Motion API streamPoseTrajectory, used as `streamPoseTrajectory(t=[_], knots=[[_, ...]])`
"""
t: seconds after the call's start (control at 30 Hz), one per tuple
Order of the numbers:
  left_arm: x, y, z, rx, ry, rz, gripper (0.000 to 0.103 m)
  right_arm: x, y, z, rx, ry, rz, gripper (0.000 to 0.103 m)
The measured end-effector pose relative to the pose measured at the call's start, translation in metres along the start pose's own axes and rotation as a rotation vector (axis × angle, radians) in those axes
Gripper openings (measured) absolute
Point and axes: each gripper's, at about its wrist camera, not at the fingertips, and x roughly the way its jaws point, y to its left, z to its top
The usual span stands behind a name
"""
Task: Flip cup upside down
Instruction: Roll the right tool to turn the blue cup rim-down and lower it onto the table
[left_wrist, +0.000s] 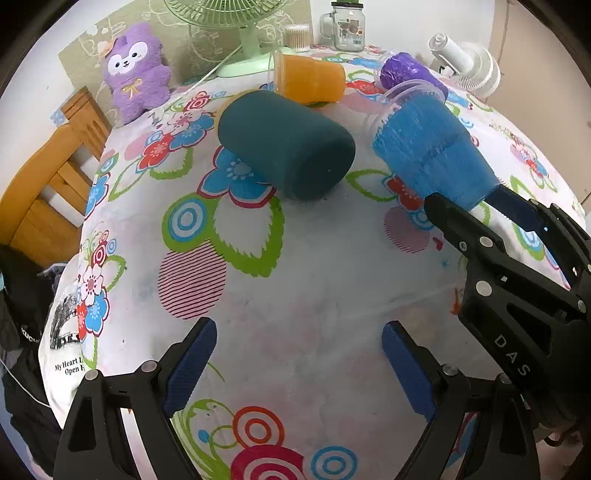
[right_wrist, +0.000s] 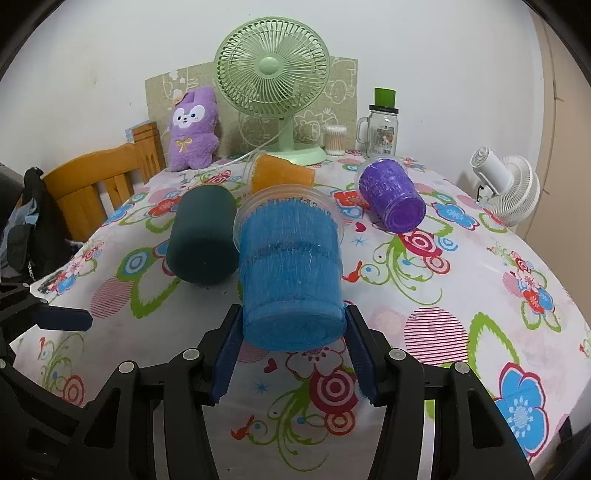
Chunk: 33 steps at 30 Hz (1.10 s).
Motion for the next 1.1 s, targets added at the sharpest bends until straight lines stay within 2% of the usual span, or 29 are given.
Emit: streamPoseTrajectory(t=[0.13, 0.4, 0.6, 0.9, 1.1], knots=[[-0.010, -0.006, 0.005, -0.018, -0.007, -0.018, 0.092, -0.004, -0.008, 0.009, -0.012, 0.048, -0.005, 0.057], [-0.033, -0.025, 0.022, -0.058, -0.012, -0.044, 0.092, -0.015, -0.036, 0.044, -0.042, 0.218, 0.028, 0.057], [-0.044, -0.037, 0.035, -0.121, -0.016, -0.046, 0.092, -0.017, -0.054, 0.066, -0.123, 0.340, 0.042, 0.057], [-0.049, -0.059, 0.045, -0.194, -0.015, -0.021, 0.092, -0.013, -0.074, 0.079, -0.250, 0.585, 0.144, 0.057], [-0.050, -0.072, 0.043, -0.268, 0.000, -0.034, 0.092, -0.015, -0.079, 0.086, -0.364, 0.681, 0.188, 0.057]])
